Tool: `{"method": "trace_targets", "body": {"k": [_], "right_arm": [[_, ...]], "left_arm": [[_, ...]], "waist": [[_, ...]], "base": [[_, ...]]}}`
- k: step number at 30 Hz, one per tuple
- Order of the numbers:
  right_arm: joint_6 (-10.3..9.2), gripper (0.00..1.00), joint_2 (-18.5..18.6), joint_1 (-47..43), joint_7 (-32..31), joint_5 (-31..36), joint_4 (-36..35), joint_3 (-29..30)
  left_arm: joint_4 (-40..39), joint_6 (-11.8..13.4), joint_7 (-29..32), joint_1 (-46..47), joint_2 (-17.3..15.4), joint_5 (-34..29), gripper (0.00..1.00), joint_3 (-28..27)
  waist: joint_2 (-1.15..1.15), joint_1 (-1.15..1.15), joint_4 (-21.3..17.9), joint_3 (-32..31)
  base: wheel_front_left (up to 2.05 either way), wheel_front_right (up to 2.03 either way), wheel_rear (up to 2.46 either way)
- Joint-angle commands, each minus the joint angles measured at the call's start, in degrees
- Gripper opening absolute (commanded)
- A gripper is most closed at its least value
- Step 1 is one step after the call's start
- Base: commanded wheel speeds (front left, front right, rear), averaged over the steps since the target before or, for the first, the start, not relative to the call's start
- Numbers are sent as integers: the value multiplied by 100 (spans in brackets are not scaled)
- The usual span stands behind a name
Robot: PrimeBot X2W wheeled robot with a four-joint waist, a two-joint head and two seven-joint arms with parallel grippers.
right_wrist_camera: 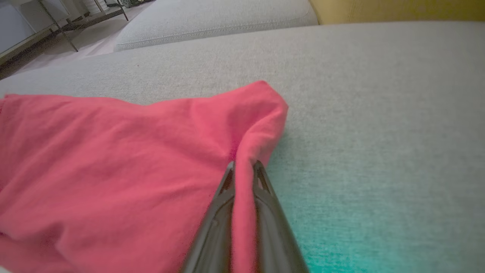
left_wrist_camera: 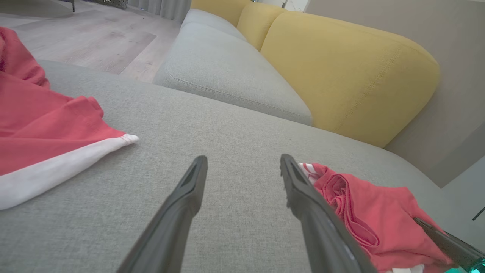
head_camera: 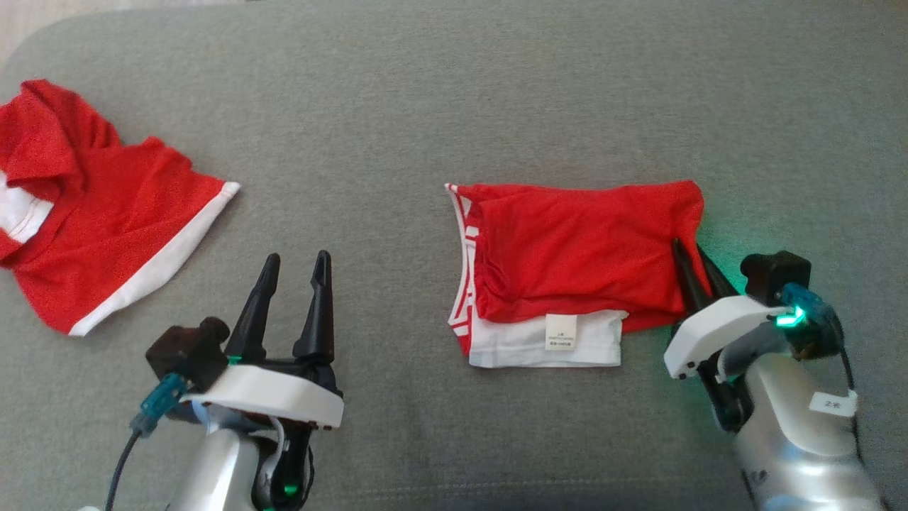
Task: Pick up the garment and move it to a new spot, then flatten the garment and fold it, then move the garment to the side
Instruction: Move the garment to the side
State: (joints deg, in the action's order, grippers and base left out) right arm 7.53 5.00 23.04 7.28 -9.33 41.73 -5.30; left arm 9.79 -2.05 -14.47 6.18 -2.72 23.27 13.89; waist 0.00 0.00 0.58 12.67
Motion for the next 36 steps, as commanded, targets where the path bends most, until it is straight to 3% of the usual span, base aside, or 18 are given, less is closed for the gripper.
{"method": "trace_targets", "body": {"k": [1, 5, 10, 14, 18, 20, 25, 33, 34, 36], "right_arm": [[-4, 0, 127, 206, 121, 99, -147, -167], [-4, 0, 630, 462, 313, 375, -346, -423], [-4, 0, 1611, 756, 168, 358, -664, -699], [-4, 0, 2446, 890, -82, 120, -720, -542], [-4, 0, 2927, 957, -308, -176, -593, -155], [-4, 0, 2893, 998, -508, -497, -457, 254], [-4, 0, 2994, 1074, -685, -317, -517, 747], [-4, 0, 2786, 1117, -825, -34, -764, 1181], [-4, 26, 2762, 1109, -847, -12, -795, 1206], [-4, 100, 2711, 1092, -875, 8, -854, 1279]], "left_arm": [[-148, -16, -52, 186, -16, -33, 100, -194], [-171, -27, -52, 201, -16, -77, 100, -213], [-214, -46, -52, 259, -16, -101, 100, -208], [-249, -62, -52, 304, -16, -66, 100, -191], [-256, -93, -52, 384, -16, -98, 100, -182], [-265, -111, -52, 428, -16, -115, 100, -194], [-302, -116, -52, 521, -16, -144, 100, -320], [-272, -177, -52, 628, -16, -232, 100, -353], [-263, -180, -52, 641, -16, -233, 100, -365], [-244, -184, -52, 655, -16, -228, 100, -384]], "waist": [[0, 0, -74, -24], [0, 0, -248, -14], [0, 0, -388, 88], [0, 0, -431, 244], [0, 0, -427, 422], [0, 0, -412, 516], [0, 0, -423, 782], [0, 0, -426, 971], [0, 0, -427, 974], [0, 0, -431, 958]], "base": [[0, 0, 0], [0, 0, 0], [0, 0, 0], [0, 0, 0], [0, 0, 0], [0, 0, 0], [0, 0, 0], [0, 0, 0], [0, 0, 0], [0, 0, 0]]}}
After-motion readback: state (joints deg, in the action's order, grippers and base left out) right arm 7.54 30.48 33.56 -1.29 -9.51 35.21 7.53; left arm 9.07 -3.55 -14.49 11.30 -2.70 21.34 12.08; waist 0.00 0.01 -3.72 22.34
